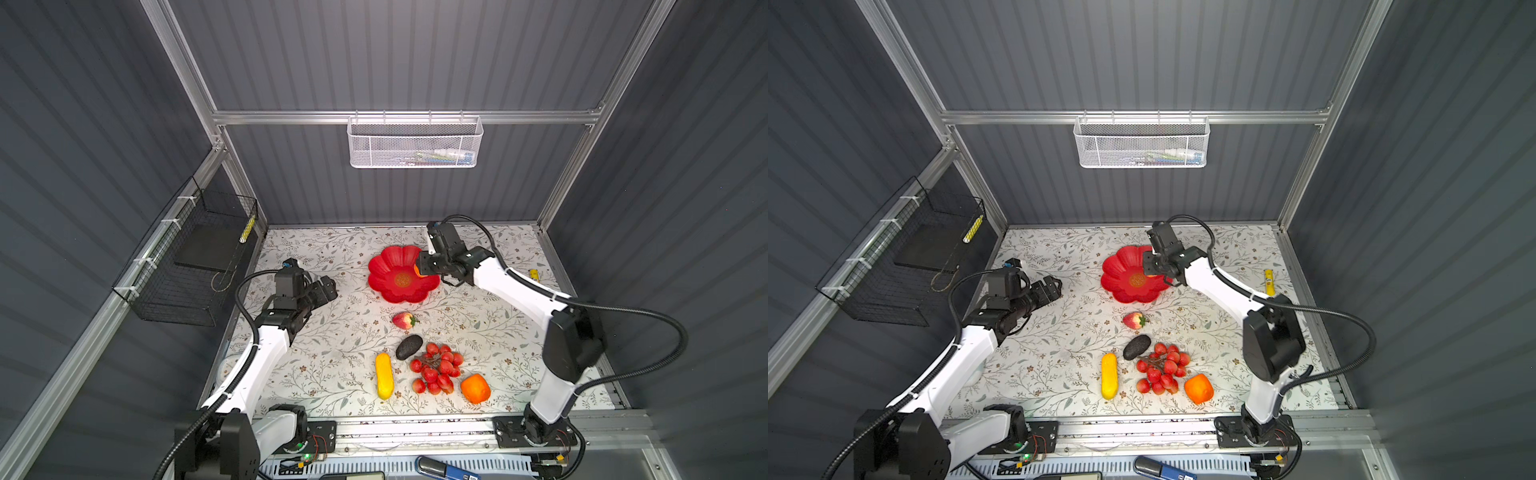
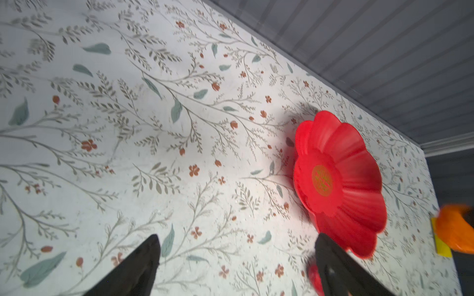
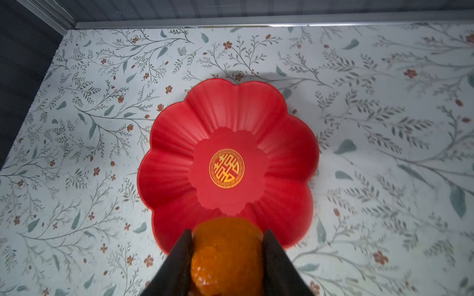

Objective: Arrange fruit in a fruit bowl
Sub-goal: Place the fruit in the fruit bowl, then pick up the fruit from the bottom-center of the table.

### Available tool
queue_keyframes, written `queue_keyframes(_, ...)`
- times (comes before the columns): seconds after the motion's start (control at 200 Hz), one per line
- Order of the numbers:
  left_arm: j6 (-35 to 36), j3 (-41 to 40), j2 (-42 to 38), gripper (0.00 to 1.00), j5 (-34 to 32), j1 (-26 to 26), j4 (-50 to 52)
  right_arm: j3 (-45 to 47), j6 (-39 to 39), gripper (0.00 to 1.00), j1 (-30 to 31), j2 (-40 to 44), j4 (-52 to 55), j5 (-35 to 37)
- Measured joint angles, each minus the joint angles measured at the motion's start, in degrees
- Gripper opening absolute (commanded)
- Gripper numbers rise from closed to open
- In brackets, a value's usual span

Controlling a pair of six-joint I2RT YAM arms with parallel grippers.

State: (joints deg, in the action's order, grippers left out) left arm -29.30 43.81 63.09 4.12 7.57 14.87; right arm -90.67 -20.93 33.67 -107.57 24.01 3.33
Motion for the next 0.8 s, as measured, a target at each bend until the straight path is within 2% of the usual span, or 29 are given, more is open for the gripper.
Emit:
queue_keyframes(0.09,-1.0,-0.5,-2.9,0.95,0.8,2.4,2.8,-7.0,1.8,0.4,-0.3,-7.7,1.6,-1.1)
queue_keyframes(0.22,-3.5,-1.4,-4.9,0.94,1.5,9.3,5.1,-13.9,3.1,0.44,-1.3,-16.3,3.5,-3.7)
queue_keyframes(0.41,-7.5,-3.1,-3.7,0.94,1.6,19.0,7.5,-19.3,4.2,0.59,-2.4,-22.6,6.6,-5.1)
queue_keyframes(0.55,-9.4,-3.3,-2.4,0.95,1.0,26.0,9.6,-21.8,5.2,0.79,-2.7,-23.2,8.0,-5.8)
queue_keyframes(0.705,-10.6,-3.3,-0.6,0.95,0.7,32.4,11.8,-21.5,4.5,0.87,-3.6,-20.5,7.3,-6.4)
queue_keyframes(0.8,-10.9,-3.5,0.7,0.95,0.6,34.9,12.9,-14.8,3.4,0.92,-5.2,-13.6,3.7,-7.1)
